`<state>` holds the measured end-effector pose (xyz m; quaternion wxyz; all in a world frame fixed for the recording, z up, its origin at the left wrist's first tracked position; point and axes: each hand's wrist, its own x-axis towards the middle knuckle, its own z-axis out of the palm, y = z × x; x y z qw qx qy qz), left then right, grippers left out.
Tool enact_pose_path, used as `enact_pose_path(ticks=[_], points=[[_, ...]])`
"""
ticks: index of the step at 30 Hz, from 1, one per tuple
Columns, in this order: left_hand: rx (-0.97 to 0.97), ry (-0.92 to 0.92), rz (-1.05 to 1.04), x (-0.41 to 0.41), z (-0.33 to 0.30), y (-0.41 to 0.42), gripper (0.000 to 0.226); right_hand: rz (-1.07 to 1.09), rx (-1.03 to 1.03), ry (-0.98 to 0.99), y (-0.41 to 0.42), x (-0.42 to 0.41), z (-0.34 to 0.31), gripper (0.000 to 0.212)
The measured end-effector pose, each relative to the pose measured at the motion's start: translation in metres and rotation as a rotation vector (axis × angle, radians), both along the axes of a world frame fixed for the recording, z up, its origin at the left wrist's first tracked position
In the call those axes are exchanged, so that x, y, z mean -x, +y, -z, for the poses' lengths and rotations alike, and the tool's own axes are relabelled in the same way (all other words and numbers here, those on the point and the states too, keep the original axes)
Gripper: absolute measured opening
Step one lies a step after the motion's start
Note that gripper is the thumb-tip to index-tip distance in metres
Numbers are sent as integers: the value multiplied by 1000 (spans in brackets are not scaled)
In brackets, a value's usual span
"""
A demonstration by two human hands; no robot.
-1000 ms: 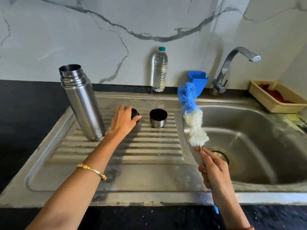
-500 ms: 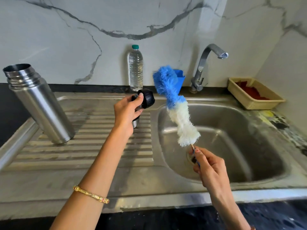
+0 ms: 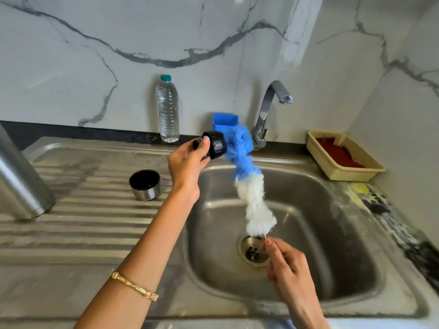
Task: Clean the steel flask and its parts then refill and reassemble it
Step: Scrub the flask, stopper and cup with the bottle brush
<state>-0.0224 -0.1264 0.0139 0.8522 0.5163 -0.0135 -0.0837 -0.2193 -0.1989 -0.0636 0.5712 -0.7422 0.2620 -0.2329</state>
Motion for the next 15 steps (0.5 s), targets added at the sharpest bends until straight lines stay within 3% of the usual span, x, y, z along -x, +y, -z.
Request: enact_pose_path(ticks=[2,7,12,15], points=[[17,32,-40,-6,0,-4,11,-12,-22,6,-2,6,5,25],[-30,-37,13,-6,-7,-23,12,-49,-28,-40,-29,-29,-18,32],[32,95,-108,-22,-2,-21,5,-79,-142,-32,-24,-15,-5,31],[4,80,-34,-19,-1,-21,16,-55,-141,-22,-25,-17,0,31]])
